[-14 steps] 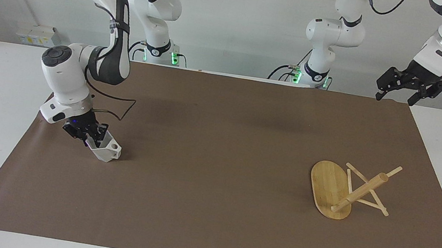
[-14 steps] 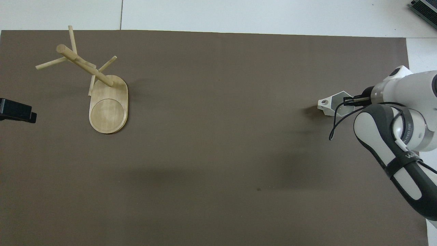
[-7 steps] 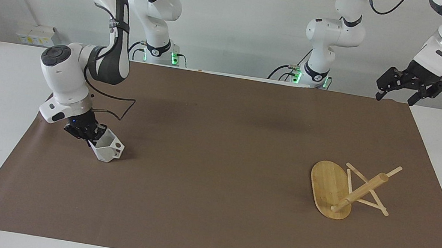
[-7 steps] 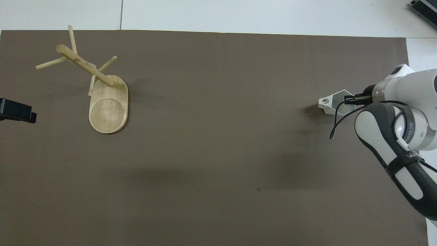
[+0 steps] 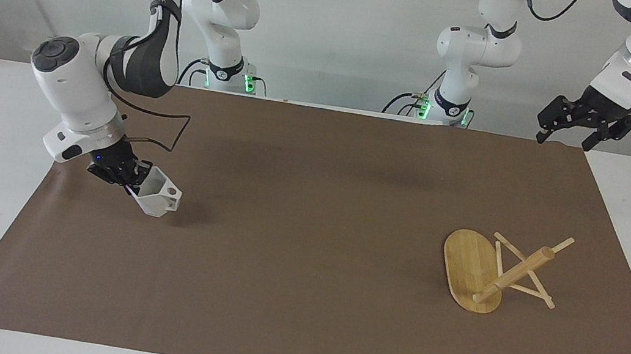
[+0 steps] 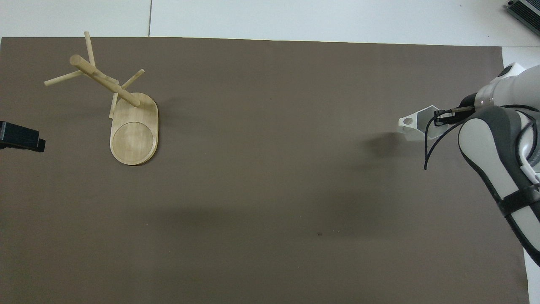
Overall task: Hang cup on rack
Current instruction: 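Lift the cup with the right gripper while the left gripper approaches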
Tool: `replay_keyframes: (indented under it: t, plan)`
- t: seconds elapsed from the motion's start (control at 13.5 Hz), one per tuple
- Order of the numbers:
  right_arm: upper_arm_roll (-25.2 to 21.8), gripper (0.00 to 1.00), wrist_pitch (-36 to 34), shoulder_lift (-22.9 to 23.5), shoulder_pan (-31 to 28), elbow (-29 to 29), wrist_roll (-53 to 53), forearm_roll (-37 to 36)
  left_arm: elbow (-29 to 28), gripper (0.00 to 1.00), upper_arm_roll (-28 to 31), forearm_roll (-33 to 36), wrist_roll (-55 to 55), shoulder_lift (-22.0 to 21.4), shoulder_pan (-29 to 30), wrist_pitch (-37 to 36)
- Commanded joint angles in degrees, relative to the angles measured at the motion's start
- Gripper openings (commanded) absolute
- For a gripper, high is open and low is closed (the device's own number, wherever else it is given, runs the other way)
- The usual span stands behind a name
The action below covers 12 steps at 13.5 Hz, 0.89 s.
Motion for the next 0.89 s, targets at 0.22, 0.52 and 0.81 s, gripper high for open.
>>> replay_keyframes:
  t: [0.22, 0.52, 0.81]
  plan:
    - [5.57, 0.0, -4.67, -0.8, -0.36, 4.42, 0.67, 17.88, -0.79, 1.0, -0.08, -0.29, 0.49, -0.89, 0.48, -0.36]
    - [11.63, 0.0, -4.75, -1.06, -0.36, 6.54, 0.58, 28.15, -0.79, 1.0, -0.08, -0.29, 0.49, -0.8, 0.48, -0.36]
    - [17.34, 0.0, -6.25, -1.59, -0.27, 6.54, -0.38, 47.85, -0.79, 1.0, -0.08, -0.29, 0.49, -0.8, 0.48, -0.36]
